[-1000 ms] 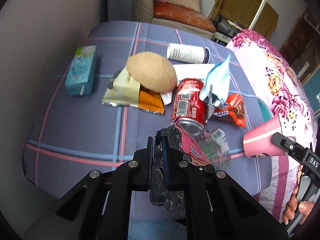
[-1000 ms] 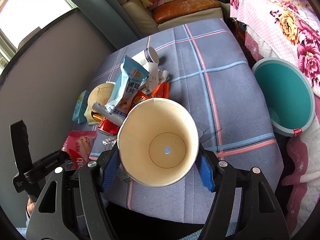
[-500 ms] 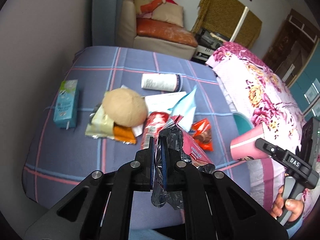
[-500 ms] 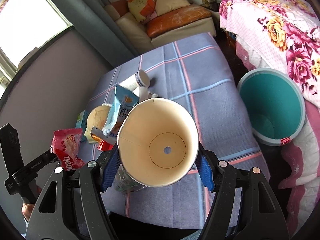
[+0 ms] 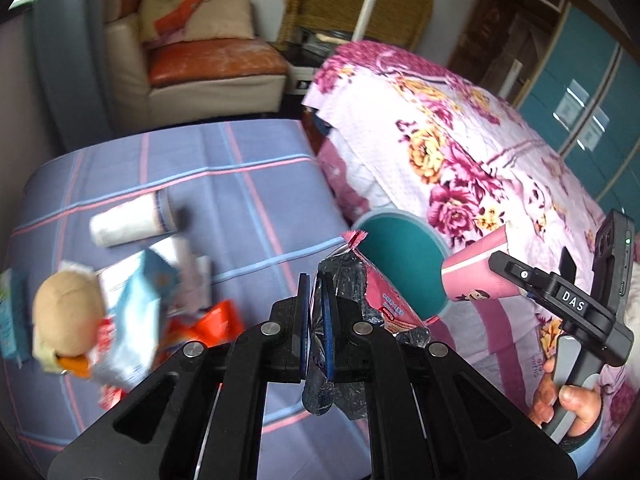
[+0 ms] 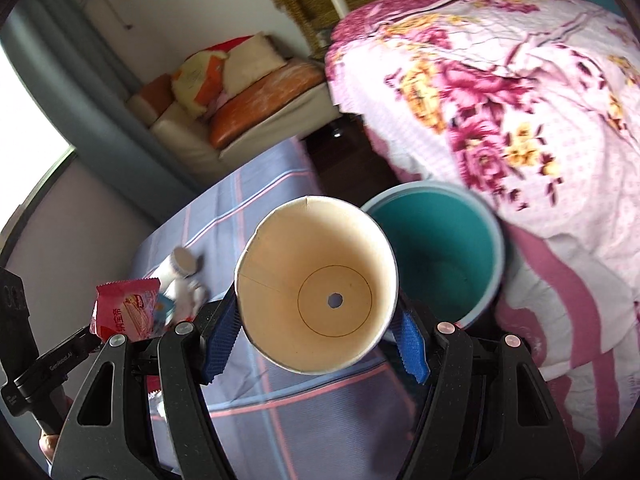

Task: Collect trash
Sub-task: 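Carry the wrapper with the left tool while the right tool carries the cup to the teal bin, then open the left tool over the bin while the right tool releases the cup into it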

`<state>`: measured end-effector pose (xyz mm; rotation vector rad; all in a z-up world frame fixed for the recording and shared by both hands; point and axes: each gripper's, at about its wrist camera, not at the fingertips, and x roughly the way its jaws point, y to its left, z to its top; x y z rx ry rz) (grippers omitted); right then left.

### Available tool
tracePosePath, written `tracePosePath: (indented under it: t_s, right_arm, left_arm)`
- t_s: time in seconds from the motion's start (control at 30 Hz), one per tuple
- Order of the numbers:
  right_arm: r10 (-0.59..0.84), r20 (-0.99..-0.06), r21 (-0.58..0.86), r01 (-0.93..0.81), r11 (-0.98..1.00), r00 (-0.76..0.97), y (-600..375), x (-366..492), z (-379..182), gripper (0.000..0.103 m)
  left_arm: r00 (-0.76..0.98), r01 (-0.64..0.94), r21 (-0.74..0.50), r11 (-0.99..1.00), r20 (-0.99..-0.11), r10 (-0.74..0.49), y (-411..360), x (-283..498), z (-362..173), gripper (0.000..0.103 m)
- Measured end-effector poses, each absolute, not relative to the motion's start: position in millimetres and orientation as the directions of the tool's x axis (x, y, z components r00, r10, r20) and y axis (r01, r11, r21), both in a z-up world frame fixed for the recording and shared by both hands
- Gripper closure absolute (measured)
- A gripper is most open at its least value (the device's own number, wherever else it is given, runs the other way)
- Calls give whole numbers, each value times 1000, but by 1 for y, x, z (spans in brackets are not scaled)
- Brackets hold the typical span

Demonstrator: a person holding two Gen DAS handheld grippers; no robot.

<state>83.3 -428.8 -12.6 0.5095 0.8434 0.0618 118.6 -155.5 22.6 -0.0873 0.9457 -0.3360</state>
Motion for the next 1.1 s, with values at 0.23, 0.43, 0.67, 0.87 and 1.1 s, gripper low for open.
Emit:
tracePosePath:
  t_s: [0.23,0.43,0.67,0.87,1.1]
  right_arm:
    - [206,-745,446,244,861,635,-484,104,-50,38]
    - [214,-783,443,282,851,585,-501,118,-82,38]
    - [227,-803,444,299,844,551,-510,130,-102,37]
    - [250,-818,455,315,833,519,-511,135,-114,35]
    - [258,-817,472,340,814,516,-514,133,-116,32]
  left_arm:
    - [444,326,-187,927,-835,-325,-244,166,-18,96]
    - [387,366,-151,918,-873,-298,-295,194,-53,96]
    - [334,384,-146,912,-898,-285,-319,213,-81,95]
    - [311,397,-128,909,-913,-264,-326,215,-96,30]
    - [339,389,-128,912,-901,-272,-317,212,-89,20]
